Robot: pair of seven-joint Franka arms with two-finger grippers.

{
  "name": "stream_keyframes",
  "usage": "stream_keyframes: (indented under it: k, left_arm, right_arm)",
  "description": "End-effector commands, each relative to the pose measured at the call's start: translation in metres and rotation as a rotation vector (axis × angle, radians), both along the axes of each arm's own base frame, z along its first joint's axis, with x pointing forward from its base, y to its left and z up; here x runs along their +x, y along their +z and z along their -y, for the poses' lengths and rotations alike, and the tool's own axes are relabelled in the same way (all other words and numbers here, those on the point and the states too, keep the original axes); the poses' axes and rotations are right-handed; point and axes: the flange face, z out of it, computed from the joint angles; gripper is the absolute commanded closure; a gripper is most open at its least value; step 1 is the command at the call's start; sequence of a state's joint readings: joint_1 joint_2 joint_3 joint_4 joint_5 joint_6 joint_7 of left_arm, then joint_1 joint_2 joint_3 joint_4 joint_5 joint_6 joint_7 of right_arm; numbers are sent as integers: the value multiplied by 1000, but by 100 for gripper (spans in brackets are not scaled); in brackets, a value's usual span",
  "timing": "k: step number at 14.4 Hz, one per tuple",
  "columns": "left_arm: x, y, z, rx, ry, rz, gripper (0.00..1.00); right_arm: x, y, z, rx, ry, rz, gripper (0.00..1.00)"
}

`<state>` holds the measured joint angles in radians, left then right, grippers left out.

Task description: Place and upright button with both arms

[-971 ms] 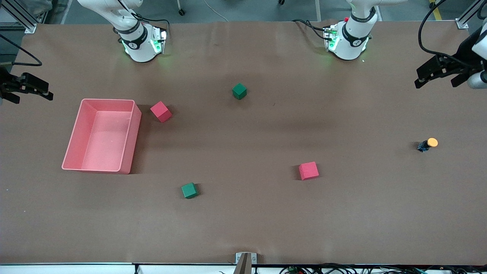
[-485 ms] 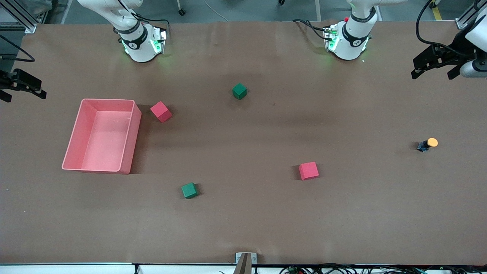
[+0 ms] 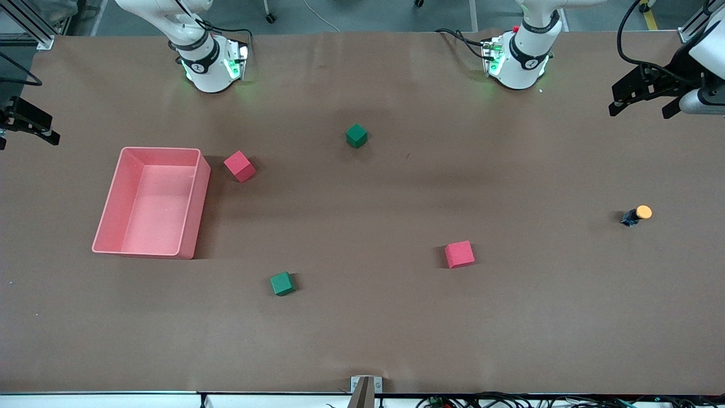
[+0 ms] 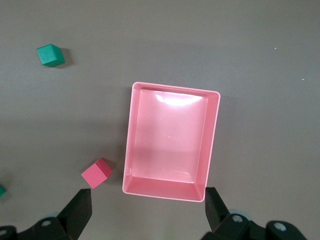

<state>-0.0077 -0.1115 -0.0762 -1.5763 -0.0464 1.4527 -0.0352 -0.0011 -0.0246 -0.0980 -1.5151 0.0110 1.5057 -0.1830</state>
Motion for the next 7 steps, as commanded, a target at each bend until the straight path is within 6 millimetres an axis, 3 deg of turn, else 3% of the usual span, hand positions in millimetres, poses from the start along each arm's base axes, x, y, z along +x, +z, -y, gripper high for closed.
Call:
stream_keyframes:
  k: [1,7]
  left_arm:
    - [-9,3,-2,-5,-9,4,0]
    - [-8,6,-7,16,29,5,0]
  right_arm:
    - [-4,4,4,-2,2,0,0]
    - [-2,4,1,2,-2,5,0]
